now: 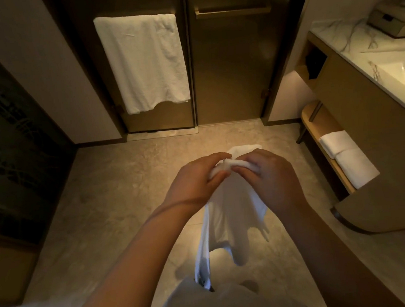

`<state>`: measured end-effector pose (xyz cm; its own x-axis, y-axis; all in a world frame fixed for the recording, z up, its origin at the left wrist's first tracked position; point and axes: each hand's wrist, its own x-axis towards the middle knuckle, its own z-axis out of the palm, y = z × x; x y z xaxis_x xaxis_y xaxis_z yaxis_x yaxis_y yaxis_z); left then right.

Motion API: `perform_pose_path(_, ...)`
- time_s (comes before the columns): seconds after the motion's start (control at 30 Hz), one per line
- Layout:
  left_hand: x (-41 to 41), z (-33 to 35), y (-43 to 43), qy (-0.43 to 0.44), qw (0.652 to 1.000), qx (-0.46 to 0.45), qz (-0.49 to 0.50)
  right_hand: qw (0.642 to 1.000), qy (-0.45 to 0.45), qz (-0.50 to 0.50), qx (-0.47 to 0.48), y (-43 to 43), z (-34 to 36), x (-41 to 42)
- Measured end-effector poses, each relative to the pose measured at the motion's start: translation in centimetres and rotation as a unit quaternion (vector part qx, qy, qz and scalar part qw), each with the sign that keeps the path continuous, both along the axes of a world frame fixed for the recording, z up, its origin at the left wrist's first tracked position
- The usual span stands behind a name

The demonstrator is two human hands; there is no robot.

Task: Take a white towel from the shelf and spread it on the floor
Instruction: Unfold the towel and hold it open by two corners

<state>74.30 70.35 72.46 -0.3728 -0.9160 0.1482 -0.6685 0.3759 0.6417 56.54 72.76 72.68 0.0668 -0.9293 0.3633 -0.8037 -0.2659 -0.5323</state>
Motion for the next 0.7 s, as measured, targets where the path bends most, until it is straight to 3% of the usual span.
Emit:
perform_pose_path(0.23, -0.1, -0.2, -0.2, 0.006, 0.999, -0.025, 0.031, 0.998, -0.054, -0.004, 0.009, 0.3, 0.3, 0.3)
perform_pose_path(0.5, 2.6, 0.7, -1.3, 0.041, 0.993, -0.061, 0.097, 0.987, -0.127, -0.082, 0.046, 0.1, -0.5, -0.5)
perform_pose_path(0.7, 4.6, 1.0, -1.7, 0.062, 0.989, -0.059, 0.118, 0.98, -0.186, -0.026, 0.068, -0.3, -0.6, 1.3)
